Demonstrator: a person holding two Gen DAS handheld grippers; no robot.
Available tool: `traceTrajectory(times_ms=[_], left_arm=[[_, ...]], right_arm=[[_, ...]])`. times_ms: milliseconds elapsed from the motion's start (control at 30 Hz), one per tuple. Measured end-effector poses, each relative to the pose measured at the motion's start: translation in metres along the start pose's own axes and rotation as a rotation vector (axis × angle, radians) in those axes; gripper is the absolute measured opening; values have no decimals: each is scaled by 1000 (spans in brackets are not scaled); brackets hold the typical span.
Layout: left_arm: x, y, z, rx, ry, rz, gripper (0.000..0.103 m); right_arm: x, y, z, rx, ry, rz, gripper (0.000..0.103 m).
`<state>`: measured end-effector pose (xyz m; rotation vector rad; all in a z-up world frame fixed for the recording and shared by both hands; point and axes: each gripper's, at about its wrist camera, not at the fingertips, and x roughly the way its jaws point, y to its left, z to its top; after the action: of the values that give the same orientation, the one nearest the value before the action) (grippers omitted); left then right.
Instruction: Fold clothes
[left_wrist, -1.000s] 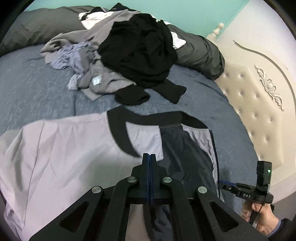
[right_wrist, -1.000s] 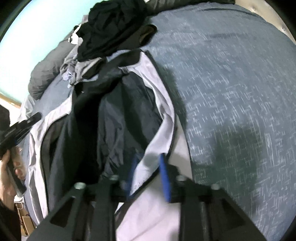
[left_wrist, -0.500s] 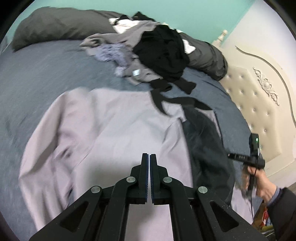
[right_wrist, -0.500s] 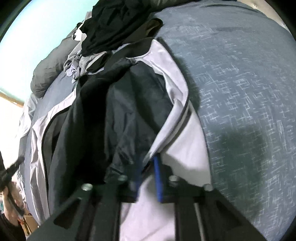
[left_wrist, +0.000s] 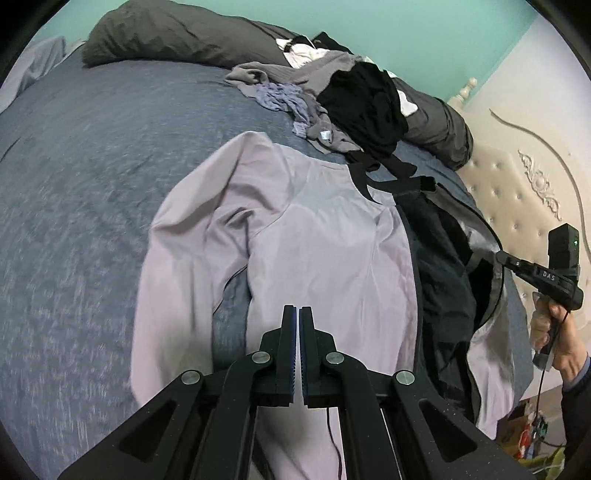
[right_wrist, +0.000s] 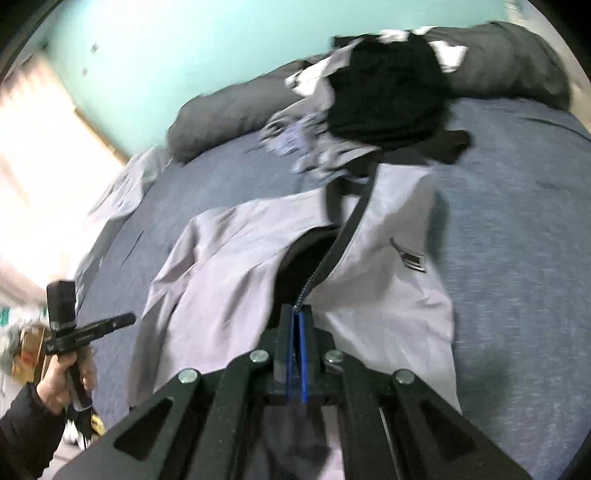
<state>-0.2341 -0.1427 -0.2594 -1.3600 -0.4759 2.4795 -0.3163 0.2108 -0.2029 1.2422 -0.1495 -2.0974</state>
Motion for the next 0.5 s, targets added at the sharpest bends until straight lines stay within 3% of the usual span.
traceTrajectory(times_ms=[100,233,400,500], left_arm=[[-14,5,-8,2,-5,7,4],[-28,24,-15,-15,-7,21,13],[-23,60,-25,-59,31,52,33],[-10,75,-30,-93,51,57,37]], right_arm=[[35,23,-9,-5,79,7,2],[97,32,-24,-15,180,-64,2],[123,23,-35,-17,222,-124,2],[138,18,-41,-19,246,-159,5]])
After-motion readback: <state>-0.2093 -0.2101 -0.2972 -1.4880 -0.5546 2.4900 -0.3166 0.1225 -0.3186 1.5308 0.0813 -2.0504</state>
